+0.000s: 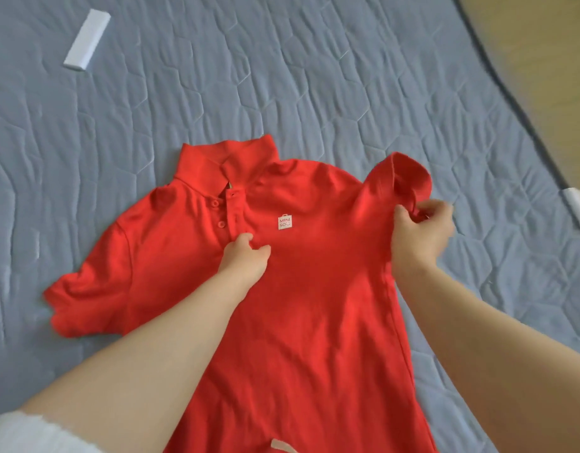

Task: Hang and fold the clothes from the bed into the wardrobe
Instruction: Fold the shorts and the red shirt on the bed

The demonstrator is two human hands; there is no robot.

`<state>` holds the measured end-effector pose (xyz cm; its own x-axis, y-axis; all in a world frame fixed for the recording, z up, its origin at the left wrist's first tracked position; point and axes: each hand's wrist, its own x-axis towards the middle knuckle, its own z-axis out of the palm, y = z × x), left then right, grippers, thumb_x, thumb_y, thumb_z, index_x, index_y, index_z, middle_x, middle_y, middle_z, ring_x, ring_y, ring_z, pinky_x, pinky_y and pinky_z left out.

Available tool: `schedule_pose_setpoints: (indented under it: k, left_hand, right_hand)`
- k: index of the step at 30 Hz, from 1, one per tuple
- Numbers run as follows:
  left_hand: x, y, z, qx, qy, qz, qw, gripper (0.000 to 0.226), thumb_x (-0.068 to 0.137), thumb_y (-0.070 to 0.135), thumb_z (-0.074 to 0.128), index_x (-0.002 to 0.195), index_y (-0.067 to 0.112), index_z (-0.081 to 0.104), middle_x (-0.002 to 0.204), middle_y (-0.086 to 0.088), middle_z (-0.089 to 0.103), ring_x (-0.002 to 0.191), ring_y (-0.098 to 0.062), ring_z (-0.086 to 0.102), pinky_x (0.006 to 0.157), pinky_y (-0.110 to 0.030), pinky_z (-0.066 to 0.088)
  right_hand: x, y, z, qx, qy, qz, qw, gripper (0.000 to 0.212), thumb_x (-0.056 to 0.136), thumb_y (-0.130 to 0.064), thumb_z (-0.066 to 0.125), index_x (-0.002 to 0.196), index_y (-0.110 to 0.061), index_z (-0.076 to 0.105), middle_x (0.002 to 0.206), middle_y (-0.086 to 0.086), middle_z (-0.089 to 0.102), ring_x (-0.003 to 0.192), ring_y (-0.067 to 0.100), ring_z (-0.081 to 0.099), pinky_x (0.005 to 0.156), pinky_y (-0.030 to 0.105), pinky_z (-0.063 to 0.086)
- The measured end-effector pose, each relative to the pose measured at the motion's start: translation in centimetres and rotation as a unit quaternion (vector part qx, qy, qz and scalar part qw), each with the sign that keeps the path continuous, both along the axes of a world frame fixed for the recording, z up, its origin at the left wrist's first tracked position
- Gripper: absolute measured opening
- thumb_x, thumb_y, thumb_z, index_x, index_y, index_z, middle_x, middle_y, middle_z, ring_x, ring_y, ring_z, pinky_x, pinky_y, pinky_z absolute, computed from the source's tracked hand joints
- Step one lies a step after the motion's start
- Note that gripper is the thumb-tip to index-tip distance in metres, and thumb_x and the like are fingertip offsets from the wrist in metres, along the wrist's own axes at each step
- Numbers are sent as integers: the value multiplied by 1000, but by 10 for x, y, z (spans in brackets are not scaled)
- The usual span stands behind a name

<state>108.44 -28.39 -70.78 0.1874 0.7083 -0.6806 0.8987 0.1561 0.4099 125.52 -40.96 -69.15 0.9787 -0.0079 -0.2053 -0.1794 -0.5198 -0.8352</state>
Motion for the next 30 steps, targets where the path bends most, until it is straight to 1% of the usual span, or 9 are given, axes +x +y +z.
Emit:
schedule_pose_setpoints:
  k: [2,4,9,13,16,19,23,26,30]
  left_hand:
    - [6,-1,0,18,36,-37,999,55,91,34,49,142,22,32,141,-7,38,122,-29,45,91,-29,36]
    - [16,-7,1,85,30,-99,991,55,90,32,51,141,24,33,142,-7,34,126,-30,40,101,-34,34]
    - [33,-35,-5,158,-82,-365,914,59,89,31,53,142,36,28,153,6,16,131,-25,29,104,-36,31]
    - [44,-35,-21,104,61,-518,847,70,90,37,49,146,40,7,157,9,-6,137,-25,20,105,-39,29]
    - [56,-36,-23,10,39,-447,894,67,92,41,47,147,40,9,157,9,-4,140,-28,14,112,-38,19]
    - [60,-33,-10,-108,-149,-141,973,50,95,38,46,142,30,30,152,3,27,134,-19,31,106,-29,25]
    - [45,-14,12,-290,-311,275,862,38,89,58,41,118,34,49,111,5,60,111,-17,54,86,-38,40]
    - [35,-11,15,-316,-323,243,858,42,84,62,46,116,36,50,112,8,59,110,-19,53,96,-44,34]
    - [36,-25,6,-240,-242,147,929,54,84,40,62,133,33,40,125,8,48,118,-16,47,95,-38,31]
  right_hand:
    - [12,-15,-9,-14,92,-35,995,46,77,-15,65,119,-11,46,121,13,44,113,30,48,99,40,39]
    - [13,-23,-20,13,234,-62,970,62,79,-22,68,130,-13,36,124,15,43,94,32,57,84,40,48]
    - [-3,-33,-32,104,370,-92,919,24,80,-19,71,76,-12,49,56,3,50,35,11,48,37,18,39]
    - [-7,-34,-36,103,321,36,941,21,83,-9,66,73,-20,52,64,-2,53,42,7,50,40,15,41]
    - [-4,-32,-37,57,178,42,981,23,86,-7,56,72,-23,46,70,-2,50,63,16,49,61,30,42]
    - [-12,-26,-25,15,16,127,992,19,84,-3,50,79,-21,47,73,-7,52,77,19,50,68,30,39]
    - [-34,-27,-15,-121,-202,462,855,22,71,6,54,86,-9,59,113,-1,63,94,25,48,74,31,37]
    - [-38,-34,-23,-243,-144,576,767,21,79,-3,51,97,-12,59,130,-6,54,114,28,43,86,35,34]
    - [-35,-40,-29,-357,-107,572,730,27,88,-18,46,113,-20,56,141,-10,42,131,20,29,94,33,24]
